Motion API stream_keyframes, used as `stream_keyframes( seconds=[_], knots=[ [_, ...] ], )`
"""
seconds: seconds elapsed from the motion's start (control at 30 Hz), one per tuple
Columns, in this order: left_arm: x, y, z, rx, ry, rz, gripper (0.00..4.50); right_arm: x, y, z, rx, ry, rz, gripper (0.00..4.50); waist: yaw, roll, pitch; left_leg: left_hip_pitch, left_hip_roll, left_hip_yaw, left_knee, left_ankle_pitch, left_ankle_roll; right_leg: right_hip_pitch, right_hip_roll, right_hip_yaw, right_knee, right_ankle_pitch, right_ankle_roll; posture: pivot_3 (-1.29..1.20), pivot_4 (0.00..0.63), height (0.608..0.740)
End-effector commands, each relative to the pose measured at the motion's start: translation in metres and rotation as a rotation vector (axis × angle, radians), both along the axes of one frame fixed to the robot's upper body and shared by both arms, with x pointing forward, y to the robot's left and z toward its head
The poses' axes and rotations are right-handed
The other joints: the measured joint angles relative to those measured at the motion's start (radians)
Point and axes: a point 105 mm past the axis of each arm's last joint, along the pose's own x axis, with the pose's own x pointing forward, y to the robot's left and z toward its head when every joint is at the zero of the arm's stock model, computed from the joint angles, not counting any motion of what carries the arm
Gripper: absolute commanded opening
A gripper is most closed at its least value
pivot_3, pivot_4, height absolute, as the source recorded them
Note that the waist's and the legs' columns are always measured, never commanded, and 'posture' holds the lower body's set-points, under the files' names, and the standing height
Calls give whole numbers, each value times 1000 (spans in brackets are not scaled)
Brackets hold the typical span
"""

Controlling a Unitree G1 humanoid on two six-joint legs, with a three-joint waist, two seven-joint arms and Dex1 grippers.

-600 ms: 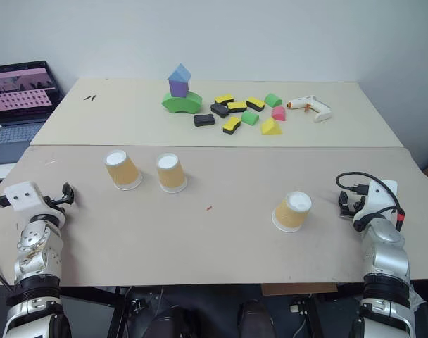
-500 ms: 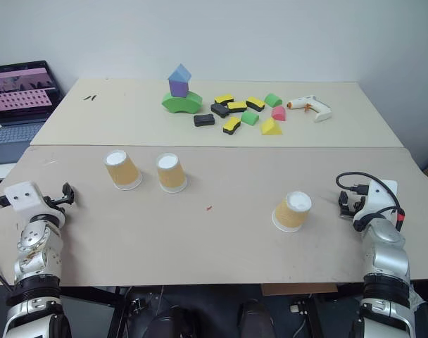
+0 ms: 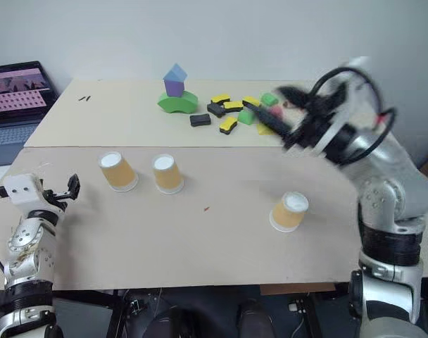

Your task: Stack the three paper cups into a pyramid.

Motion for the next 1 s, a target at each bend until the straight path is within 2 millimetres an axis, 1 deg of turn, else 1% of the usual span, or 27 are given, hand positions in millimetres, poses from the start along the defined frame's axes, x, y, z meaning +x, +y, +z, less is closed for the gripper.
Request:
stream_keyframes(
  seconds=[0.03,0.1,0.17,0.2,0.23,0.3,0.33,0.37,0.4,0.47,0.5,0.57,0.6,0.67,0.77,0.8,0.87,0.93,1.0],
  knots=[
    [-5,-3,26,21,-64,-26,4500,-44,28,-17,-179,12,246,4467,16,-1,-1,0,-1,-1,0,0,0,0,-1,-1,-1,0,0,0,150,703],
    [-7,-16,30,41,-60,-90,4500,-37,29,-28,-244,33,220,4467,29,-5,-3,0,-1,-1,2,-1,1,2,-2,-1,-1,0,0,0,150,703],
    [-12,-40,32,71,-36,-223,4500,-35,27,-39,-287,49,214,4467,32,-8,-5,0,-1,-2,4,-1,1,3,-2,-2,-1,1,0,0,150,703],
    [-16,-60,30,84,-6,-339,4500,-33,25,-42,-292,57,212,4467,31,-8,-5,0,-1,-2,5,-1,1,4,-2,-2,-1,1,0,0,150,703],
    [-25,-90,25,81,47,-512,4500,-31,24,-46,-298,63,203,4467,31,-8,-5,0,-1,-2,4,-1,1,4,-3,-2,-1,1,1,0,150,703],
    [-48,-147,15,93,145,-832,4500,-26,21,-51,-306,74,178,4467,30,-8,-5,0,-1,-2,4,-1,1,3,-3,-1,-1,1,0,0,150,703],
    [-57,-163,13,94,173,-925,4500,-24,20,-53,-309,76,169,4467,31,-8,-5,1,-1,-2,4,-1,1,3,-3,-1,0,1,0,0,150,703],
    [-61,-172,13,97,188,-976,4500,-23,20,-54,-309,77,162,4467,32,-7,-4,0,-1,-2,4,-1,1,3,-3,-1,0,1,0,0,150,703],
    [-60,-178,14,109,191,-1003,4500,-22,20,-55,-308,77,154,4467,31,-6,-4,0,-1,-2,4,-1,1,2,-3,-1,0,1,0,0,150,703],
    [-51,-184,15,141,183,-1008,4500,-19,19,-57,-306,78,139,4467,30,-6,-4,1,0,-2,4,0,0,2,-1,-1,1,1,-1,0,150,703],
    [-43,-184,16,152,176,-990,4500,-19,19,-58,-307,77,131,4467,30,-6,-4,1,0,-2,4,0,-1,2,-1,-1,1,1,-1,0,150,703],
    [-22,-183,17,209,145,-930,4500,-18,17,-58,-299,77,112,4467,31,-6,-4,2,1,-2,4,1,-1,3,0,-1,1,2,-2,0,150,703],
    [-11,-183,21,231,112,-900,4500,-18,15,-58,-296,76,102,4467,31,-6,-4,2,1,-2,4,1,-1,4,0,-1,1,2,-3,0,150,703],
    [1,-186,30,250,59,-875,4500,-17,14,-58,-294,73,83,4467,31,-6,-4,4,0,-3,4,1,-1,6,0,-1,1,2,-3,0,150,703],
    [13,-197,44,286,-12,-880,4500,-13,8,-59,-302,66,41,4467,31,-6,-4,3,0,-3,3,1,0,6,-1,-2,-1,2,-2,0,150,703],
    [15,-200,46,285,-21,-890,4500,-13,7,-58,-302,64,32,4467,31,-6,-4,2,0,-3,2,1,0,6,0,-2,-2,2,-2,0,150,703],
    [20,-207,45,273,-23,-917,4500,-12,4,-57,-297,59,18,4467,31,-6,-4,2,0,-3,1,1,0,5,0,-3,-3,2,-2,0,150,703],
    [23,-209,43,267,-20,-930,4500,-12,4,-56,-294,56,12,4467,30,-6,-4,2,-1,-3,1,1,0,5,0,-3,-3,2,-2,0,150,703],
    [31,-212,42,271,-19,-932,4500,-12,3,-55,-293,54,6,4467,29,-6,-4,2,0,-3,1,1,0,5,0,-2,-3,2,-2,0,150,703]
  ],
)
